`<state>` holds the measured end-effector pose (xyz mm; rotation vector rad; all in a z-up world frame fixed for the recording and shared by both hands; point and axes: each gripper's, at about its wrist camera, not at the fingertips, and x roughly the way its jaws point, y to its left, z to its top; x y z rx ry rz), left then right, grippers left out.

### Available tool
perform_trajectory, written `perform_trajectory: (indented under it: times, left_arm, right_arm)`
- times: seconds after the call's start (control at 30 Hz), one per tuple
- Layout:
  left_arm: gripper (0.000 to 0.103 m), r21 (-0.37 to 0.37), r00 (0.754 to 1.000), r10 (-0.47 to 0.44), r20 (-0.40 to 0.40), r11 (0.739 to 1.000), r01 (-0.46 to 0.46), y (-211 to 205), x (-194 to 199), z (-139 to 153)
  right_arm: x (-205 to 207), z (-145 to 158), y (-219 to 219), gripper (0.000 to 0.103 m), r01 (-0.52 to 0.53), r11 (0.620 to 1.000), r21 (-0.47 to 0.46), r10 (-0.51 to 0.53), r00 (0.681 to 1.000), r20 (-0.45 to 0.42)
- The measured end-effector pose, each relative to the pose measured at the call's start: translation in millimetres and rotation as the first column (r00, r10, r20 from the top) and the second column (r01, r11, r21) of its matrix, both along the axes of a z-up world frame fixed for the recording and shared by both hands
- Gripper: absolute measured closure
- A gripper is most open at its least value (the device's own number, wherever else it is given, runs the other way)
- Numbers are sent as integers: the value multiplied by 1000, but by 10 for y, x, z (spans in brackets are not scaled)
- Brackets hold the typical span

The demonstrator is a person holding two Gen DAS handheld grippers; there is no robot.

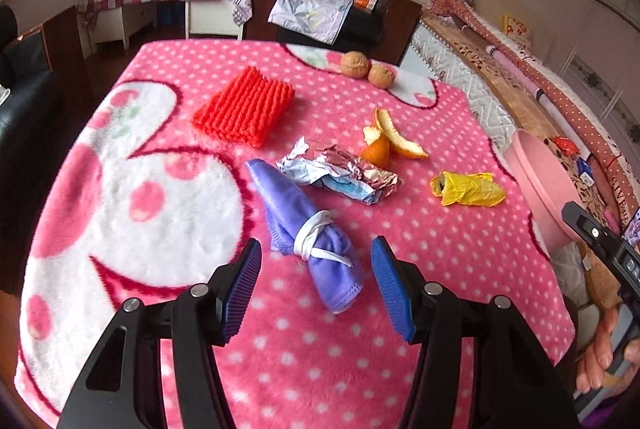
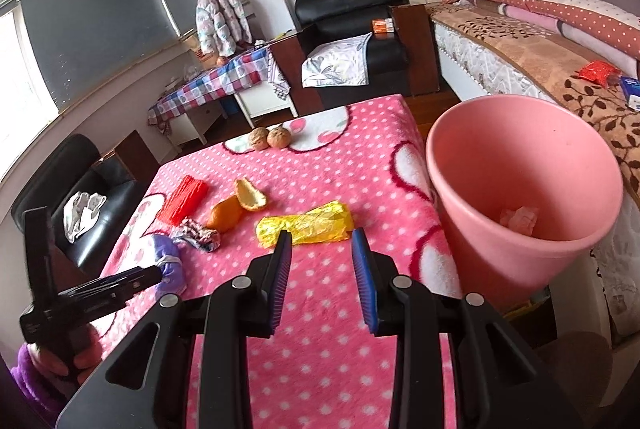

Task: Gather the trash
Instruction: 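Grasp the purple cloth with the left tool while the right tool grasps the foil wrapper, then carry the purple cloth and foil wrapper in both tools over the pink bucket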

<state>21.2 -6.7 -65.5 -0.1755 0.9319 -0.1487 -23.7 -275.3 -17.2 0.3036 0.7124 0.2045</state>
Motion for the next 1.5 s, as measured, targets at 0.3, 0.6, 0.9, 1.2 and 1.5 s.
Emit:
perform_trajectory:
  times: [0.3, 0.6, 0.9, 1.2, 1.5]
  left_arm:
    - [79, -68, 998, 16, -65, 997, -21, 85, 115, -129]
    - [80, -98, 998, 58, -15, 993, -60, 453, 33, -34]
    - [80, -138, 998, 55, -14, 989, -56, 648, 2, -46]
    - [80, -179, 998, 40, -55, 983, -49, 745, 55, -167]
    - [79, -211, 998, 34, -51, 976, -44, 779, 76, -194]
  right_arm:
    - [60, -22, 382, 72, -150, 989, -13, 150, 989, -2]
    - [335, -110, 859, 72, -282, 959, 4, 282, 957, -70]
    - [789, -216, 1336, 72, -384, 923, -25, 378, 917, -126]
    - [1098, -420, 1487, 72, -428, 904, 8, 418, 879, -229]
    - [1006, -490, 1763, 72, -505, 862, -44, 480, 842, -247]
